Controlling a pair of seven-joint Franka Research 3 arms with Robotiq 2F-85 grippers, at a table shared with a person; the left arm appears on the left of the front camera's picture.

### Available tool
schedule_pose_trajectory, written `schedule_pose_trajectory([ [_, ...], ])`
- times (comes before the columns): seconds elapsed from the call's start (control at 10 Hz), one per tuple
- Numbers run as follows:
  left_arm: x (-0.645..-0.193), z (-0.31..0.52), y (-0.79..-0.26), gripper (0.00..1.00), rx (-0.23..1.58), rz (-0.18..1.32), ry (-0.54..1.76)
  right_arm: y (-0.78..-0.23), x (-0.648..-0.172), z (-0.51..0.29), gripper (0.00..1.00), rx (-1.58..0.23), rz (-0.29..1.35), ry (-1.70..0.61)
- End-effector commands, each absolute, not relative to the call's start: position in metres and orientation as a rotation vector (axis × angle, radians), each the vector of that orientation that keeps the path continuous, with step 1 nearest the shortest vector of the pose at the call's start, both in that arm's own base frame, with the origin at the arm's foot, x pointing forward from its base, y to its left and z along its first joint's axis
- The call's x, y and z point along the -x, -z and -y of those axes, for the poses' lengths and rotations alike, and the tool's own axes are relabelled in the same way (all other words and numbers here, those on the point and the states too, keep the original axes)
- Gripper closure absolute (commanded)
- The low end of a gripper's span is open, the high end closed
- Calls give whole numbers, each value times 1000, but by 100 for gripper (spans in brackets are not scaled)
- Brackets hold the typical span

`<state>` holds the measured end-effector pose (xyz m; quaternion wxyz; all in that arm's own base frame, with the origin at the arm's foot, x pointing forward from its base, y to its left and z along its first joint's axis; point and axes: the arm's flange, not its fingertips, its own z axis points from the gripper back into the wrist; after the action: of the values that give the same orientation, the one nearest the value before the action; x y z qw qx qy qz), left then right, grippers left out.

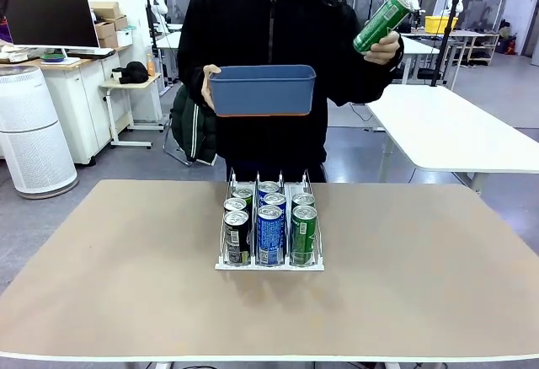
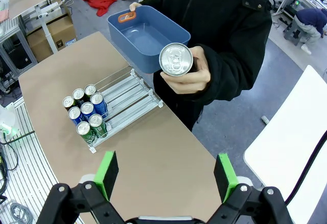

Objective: Fill the beverage cans into the dispenser.
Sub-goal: Pick up the Sprite handed by the human.

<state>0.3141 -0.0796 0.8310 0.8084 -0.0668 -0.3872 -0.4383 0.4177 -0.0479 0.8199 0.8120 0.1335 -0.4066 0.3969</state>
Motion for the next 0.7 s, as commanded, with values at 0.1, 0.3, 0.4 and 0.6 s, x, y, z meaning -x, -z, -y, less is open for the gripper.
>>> schedule_pose_trajectory([
  [0.1,-315,79,-831,0,140,834,934,-819,-418,47,0,-284,871,-846],
  [0.3,-315,79,-831,0,140,834,934,-819,-418,47,0,-284,871,-846],
  [0.4,-315,79,-831,0,140,834,934,-819,-418,47,0,-284,871,-846],
  [0.6,-315,79,-831,0,140,834,934,-819,-418,47,0,-284,871,-846],
])
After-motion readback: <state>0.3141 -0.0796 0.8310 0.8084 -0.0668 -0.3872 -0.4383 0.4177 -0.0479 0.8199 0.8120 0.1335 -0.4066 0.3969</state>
